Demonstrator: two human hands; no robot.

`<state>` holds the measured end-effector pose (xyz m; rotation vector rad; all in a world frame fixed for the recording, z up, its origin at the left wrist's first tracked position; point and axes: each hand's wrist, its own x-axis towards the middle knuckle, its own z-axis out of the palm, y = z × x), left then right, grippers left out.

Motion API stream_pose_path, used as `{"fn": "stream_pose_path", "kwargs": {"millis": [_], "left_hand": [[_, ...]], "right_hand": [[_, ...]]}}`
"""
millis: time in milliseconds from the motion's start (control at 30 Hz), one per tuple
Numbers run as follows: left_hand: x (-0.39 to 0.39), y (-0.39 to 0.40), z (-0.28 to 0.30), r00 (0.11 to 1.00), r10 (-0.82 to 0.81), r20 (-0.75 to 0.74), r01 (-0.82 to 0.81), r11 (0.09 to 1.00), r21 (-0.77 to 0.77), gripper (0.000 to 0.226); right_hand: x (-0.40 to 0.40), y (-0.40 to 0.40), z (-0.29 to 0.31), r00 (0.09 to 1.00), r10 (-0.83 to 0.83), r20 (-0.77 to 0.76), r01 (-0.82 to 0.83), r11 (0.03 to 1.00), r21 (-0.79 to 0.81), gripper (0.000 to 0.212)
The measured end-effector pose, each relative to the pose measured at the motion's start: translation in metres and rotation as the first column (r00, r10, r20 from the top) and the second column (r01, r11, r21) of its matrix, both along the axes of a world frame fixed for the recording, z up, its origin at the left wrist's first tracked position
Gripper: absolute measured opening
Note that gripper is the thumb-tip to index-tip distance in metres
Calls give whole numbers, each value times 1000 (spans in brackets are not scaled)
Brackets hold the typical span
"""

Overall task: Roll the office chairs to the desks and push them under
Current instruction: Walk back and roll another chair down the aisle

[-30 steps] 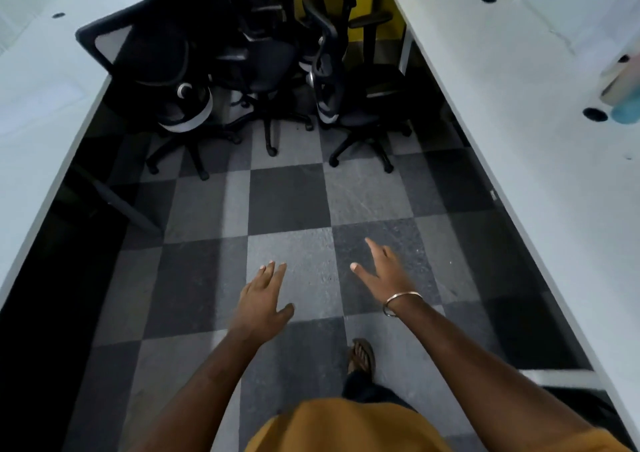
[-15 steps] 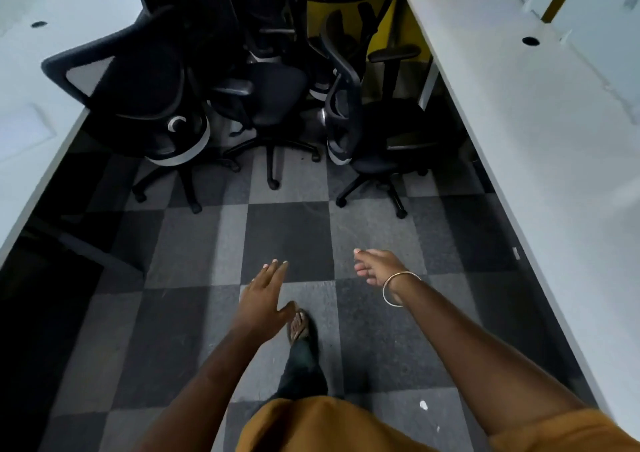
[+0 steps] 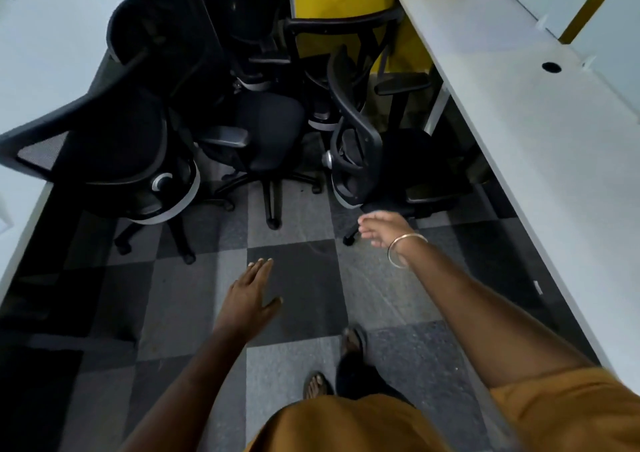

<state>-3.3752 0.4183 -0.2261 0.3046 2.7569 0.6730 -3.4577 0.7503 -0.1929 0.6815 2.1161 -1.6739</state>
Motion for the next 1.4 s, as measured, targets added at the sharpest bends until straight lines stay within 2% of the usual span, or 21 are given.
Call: {"fn": "stream_pose_path", "kwargs": {"millis": [133,233,333,400,433,467,500,533,567,600,633,700,767,933,1067,1300,1400], "left_hand": [[-56,0,-6,1000,4,21,-4,1000,-13,86],[-102,4,-10,999,28,17,-28,1000,-7,84],[-143,6,-9,999,42,29,-42,999,-25,83],[-170,6,-12,998,31,50,-29,999,-31,84],[-183,7,-11,998,30,53,-29,999,-27,84],[-194,9,-11,999,31,45,-29,999,-29,84],[-208,11,-13,998,38,44,-37,999,-30,84],[-218,15,-12,998,47,44,-45,998,-35,84],[-228,19,-12,998,56,41,-54,998,-36,84],[-234,23,-11,998,54,40,-53,998,-29,84],[-239,26,-12,998,48,44,-47,999,-19,84],[-247,32,-14,998,21,54,-22,1000,3,84],[-254,34,-18,997,-14,70,14,1000,5,85],[-259,36,-21,992,-84,90,82,996,21,86],[-243,47,-12,988,-124,88,121,992,32,83],[-189,40,-10,965,-246,94,243,969,38,83],[-167,37,-8,961,-274,46,272,961,47,87]], "right_hand": [[-104,16,32,987,27,-160,-15,997,75,9],[-197,34,61,946,-29,-324,49,997,54,11],[-277,59,83,814,-240,-529,276,961,-11,9],[-314,67,77,709,-297,-639,431,900,61,22],[-326,64,64,706,-282,-650,473,870,136,29],[-334,60,48,761,-210,-614,441,862,252,38],[-341,52,28,872,-82,-483,302,866,398,47],[-341,43,8,961,74,-265,83,840,537,51],[-338,37,-11,977,204,-60,-123,770,626,48],[-332,33,-25,962,269,40,-220,687,692,38],[-328,31,-33,959,276,57,-225,627,746,28],[-324,30,-33,965,261,11,-166,580,797,17],[-316,30,-31,964,265,-13,-140,548,825,18],[-266,39,-34,963,269,13,-161,538,828,48],[-203,53,-35,962,273,25,-166,507,846,56],[-90,54,-46,965,261,1,-115,424,898,42],[-36,45,-54,966,252,-63,-55,434,899,36]]}}
